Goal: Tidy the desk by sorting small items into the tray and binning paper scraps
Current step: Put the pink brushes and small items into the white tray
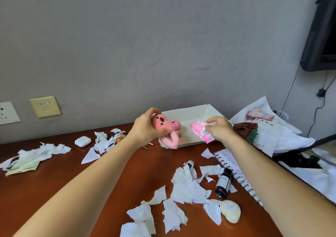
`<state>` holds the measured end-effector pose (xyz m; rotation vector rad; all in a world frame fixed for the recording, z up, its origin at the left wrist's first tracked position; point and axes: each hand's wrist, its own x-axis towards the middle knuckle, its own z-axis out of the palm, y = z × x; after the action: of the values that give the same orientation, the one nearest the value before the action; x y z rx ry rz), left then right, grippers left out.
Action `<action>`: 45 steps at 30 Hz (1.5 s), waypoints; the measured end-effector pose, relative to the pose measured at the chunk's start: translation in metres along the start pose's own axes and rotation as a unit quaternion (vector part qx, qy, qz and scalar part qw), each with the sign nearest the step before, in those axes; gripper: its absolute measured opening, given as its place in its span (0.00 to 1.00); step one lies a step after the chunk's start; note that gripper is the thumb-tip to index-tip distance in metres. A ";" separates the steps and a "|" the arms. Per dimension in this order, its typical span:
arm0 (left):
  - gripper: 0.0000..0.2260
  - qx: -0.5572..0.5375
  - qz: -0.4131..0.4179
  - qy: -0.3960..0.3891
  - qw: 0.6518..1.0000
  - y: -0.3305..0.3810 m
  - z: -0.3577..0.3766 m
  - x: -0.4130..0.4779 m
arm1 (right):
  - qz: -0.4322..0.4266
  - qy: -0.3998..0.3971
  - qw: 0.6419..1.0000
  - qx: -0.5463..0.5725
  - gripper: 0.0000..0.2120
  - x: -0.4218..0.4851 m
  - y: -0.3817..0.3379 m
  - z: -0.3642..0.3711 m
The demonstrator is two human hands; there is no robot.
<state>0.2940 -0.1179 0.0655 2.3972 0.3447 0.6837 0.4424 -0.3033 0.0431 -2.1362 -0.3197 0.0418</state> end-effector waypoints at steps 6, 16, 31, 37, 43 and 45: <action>0.29 0.067 0.064 -0.077 0.993 0.028 0.026 0.048 | 0.004 0.013 1.000 0.000 0.17 0.033 0.001 -0.002; 0.32 0.132 0.019 -0.170 0.976 0.021 0.097 0.111 | 0.018 -0.014 0.999 -0.043 0.18 0.077 0.032 0.029; 0.27 0.355 0.035 -0.222 0.908 -0.013 0.133 0.108 | -0.013 -0.020 0.976 -0.215 0.15 0.084 0.053 0.050; 0.29 0.336 0.043 -0.240 0.910 0.002 0.118 0.093 | -0.014 -0.049 0.969 -0.243 0.17 0.077 0.042 0.044; 0.26 0.304 0.093 -0.219 0.922 0.020 0.094 0.065 | -0.090 -0.037 0.969 -0.227 0.16 0.053 0.023 0.025; 0.25 0.285 0.121 -0.208 0.928 0.031 0.082 0.053 | -0.103 -0.056 0.975 -0.191 0.15 0.042 0.014 0.014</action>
<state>0.3855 -0.1616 0.0499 3.0912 0.0660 0.1576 0.4837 -0.2894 0.0276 -2.4719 -0.6595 -0.0224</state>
